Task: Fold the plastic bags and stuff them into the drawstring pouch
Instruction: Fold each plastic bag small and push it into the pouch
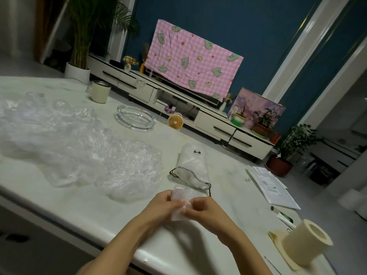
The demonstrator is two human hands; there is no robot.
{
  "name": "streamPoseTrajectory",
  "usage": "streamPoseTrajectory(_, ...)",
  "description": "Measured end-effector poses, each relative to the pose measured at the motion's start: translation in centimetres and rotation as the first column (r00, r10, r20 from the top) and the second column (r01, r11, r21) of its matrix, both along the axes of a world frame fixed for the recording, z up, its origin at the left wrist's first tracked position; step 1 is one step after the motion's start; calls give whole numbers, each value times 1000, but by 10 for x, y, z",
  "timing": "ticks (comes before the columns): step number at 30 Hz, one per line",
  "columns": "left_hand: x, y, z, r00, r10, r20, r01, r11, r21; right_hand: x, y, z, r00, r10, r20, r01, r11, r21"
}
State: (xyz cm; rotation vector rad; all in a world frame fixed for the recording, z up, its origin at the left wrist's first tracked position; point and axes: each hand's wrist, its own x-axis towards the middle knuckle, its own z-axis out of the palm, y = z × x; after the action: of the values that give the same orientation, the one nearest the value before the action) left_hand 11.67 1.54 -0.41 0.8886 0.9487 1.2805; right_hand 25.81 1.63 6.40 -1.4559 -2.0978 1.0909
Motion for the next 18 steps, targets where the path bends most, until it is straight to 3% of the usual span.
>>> streamPoseTrajectory(4, -2, 0, 5, 997, 80, 17, -80, 997, 17, 10, 0, -11, 982, -186, 23, 166, 919, 358)
streamPoseTrajectory(6, 0, -4, 11, 995, 75, 59, -77, 997, 22, 13, 3, -13, 969, -248, 19, 222, 896, 384)
streamPoseTrajectory(8, 1, -7, 13, 993, 83, 83, -85, 996, 23, 14, 5, -11, 954, -295, -48, 297, 917, 268)
streamPoseTrajectory(9, 0, -8, 15, 993, 84, 86, -87, 996, 25, 14, 6, -10, 950, -287, -124, 303, 944, 132)
streamPoseTrajectory(12, -1, -12, 18, 996, 50, 69, -53, 998, 46, 13, 11, -7, 894, -191, -405, 98, 966, -240)
streamPoseTrajectory(14, 0, -14, 20, 998, 44, 39, -46, 998, 51, 9, 8, -3, 860, -133, -492, -19, 956, -292)
streamPoseTrajectory(18, -1, -13, 22, 995, 77, 61, -80, 996, 46, 1, 9, -4, 806, -230, -545, 15, 929, -369)
